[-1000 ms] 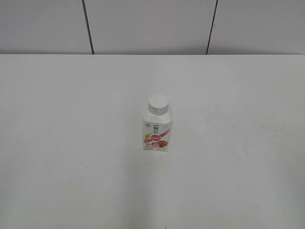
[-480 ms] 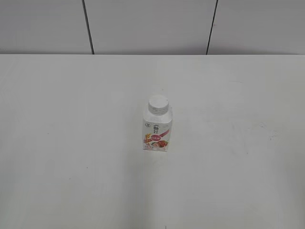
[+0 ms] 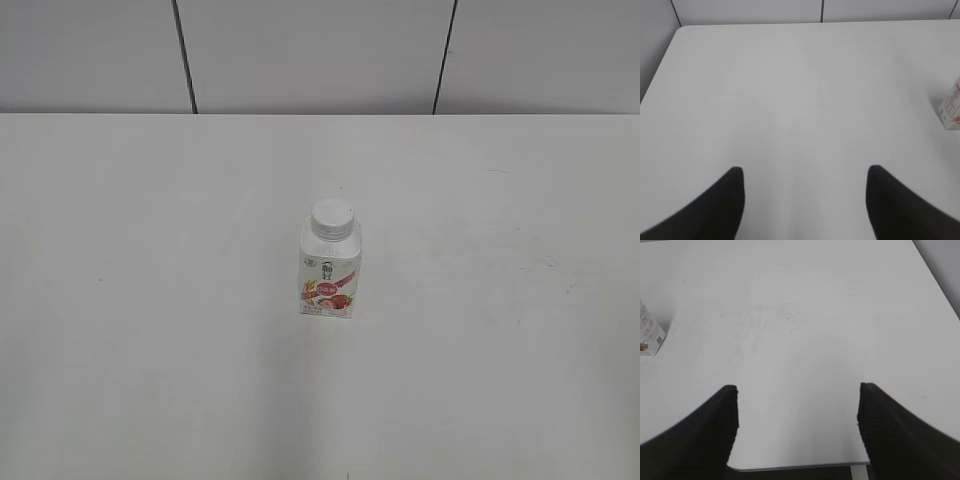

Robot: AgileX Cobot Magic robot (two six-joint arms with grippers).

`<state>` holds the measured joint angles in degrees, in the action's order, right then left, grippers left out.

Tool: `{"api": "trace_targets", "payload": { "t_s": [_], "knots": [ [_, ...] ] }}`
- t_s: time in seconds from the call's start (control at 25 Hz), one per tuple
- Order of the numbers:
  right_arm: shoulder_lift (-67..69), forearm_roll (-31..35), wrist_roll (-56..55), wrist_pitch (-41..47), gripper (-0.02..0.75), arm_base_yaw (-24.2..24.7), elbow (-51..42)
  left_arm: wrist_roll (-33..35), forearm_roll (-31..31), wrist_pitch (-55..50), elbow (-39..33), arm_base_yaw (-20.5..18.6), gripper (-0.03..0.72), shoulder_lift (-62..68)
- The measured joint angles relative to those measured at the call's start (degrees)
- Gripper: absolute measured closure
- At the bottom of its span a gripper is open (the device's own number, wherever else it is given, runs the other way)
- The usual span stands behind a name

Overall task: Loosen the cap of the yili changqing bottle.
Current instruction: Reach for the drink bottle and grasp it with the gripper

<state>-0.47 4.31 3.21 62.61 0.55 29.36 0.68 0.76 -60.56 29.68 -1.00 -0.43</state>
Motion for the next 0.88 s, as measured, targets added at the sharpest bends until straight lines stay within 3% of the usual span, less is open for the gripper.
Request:
{"api": "trace_targets", "payload": {
  "t_s": [0.64, 0.88],
  "knots": [
    [0.0, 0.0, 0.0, 0.0, 0.151, 0.0, 0.0, 0.0, 1.34, 1.21, 0.3, 0.0, 0.232, 0.0],
    [0.0, 0.0, 0.0, 0.0, 0.151, 0.0, 0.0, 0.0, 1.76, 6.05, 0.96, 0.0, 0.258, 0.0]
  ]
}}
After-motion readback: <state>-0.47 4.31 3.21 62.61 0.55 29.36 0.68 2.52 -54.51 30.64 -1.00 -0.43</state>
